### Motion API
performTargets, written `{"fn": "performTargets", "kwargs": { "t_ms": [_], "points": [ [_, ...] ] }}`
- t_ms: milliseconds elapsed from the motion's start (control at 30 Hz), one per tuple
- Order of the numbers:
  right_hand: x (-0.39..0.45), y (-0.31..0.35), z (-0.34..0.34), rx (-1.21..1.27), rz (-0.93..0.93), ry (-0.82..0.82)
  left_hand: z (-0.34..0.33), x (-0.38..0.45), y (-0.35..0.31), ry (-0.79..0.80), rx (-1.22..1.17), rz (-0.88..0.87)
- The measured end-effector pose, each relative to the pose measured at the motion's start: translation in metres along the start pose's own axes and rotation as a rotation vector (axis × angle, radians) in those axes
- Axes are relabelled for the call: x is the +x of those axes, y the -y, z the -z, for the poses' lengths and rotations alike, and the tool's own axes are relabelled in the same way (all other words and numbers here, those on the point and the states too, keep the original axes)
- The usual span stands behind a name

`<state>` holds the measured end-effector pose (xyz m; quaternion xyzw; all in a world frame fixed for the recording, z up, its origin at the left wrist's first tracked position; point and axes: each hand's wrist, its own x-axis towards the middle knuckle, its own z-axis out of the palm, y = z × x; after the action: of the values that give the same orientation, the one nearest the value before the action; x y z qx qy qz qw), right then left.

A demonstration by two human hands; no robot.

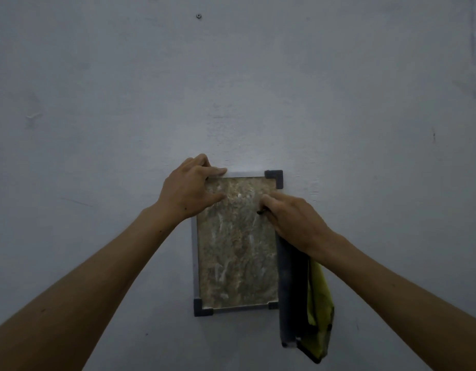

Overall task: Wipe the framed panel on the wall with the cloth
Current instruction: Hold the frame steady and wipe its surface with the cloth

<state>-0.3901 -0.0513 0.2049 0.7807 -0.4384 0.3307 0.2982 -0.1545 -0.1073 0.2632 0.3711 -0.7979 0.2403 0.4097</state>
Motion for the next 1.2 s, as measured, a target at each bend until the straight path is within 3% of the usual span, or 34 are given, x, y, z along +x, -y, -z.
{"fn": "performTargets", "kwargs": {
  "t_ms": [133,300,467,633,800,967,1133,1200],
  "points": [
    [0.018,-0.009,0.006,-0.005,-0.090,-0.138,-0.003,-0.003,-0.001,-0.033,-0.008,0.008],
    [-0.005,-0.001,-0.002,0.034,-0.014,-0.004,-0.004,-0.005,-0.003,-0.034,-0.014,0.023],
    [0.018,-0.012,0.010,0.000,-0.127,-0.175,-0.006,-0.005,-0.003,-0.057,-0.018,0.038],
    [-0.010,-0.003,-0.002,-0.046,-0.015,0.058,-0.006,-0.005,-0.005,-0.050,-0.011,0.038],
    [0.014,-0.012,0.008,-0.066,-0.126,-0.150,-0.006,-0.006,-0.005,-0.042,-0.006,0.043],
    [-0.005,-0.004,-0.004,-0.075,-0.014,0.036,-0.007,-0.006,-0.004,-0.040,0.001,0.037],
    [0.005,-0.014,0.000,-0.106,-0.130,-0.139,-0.008,-0.007,-0.003,-0.051,0.004,0.031],
    [-0.006,-0.009,-0.011,-0.090,-0.129,-0.092,-0.009,-0.006,-0.003,-0.057,-0.002,0.025]
  ]
}}
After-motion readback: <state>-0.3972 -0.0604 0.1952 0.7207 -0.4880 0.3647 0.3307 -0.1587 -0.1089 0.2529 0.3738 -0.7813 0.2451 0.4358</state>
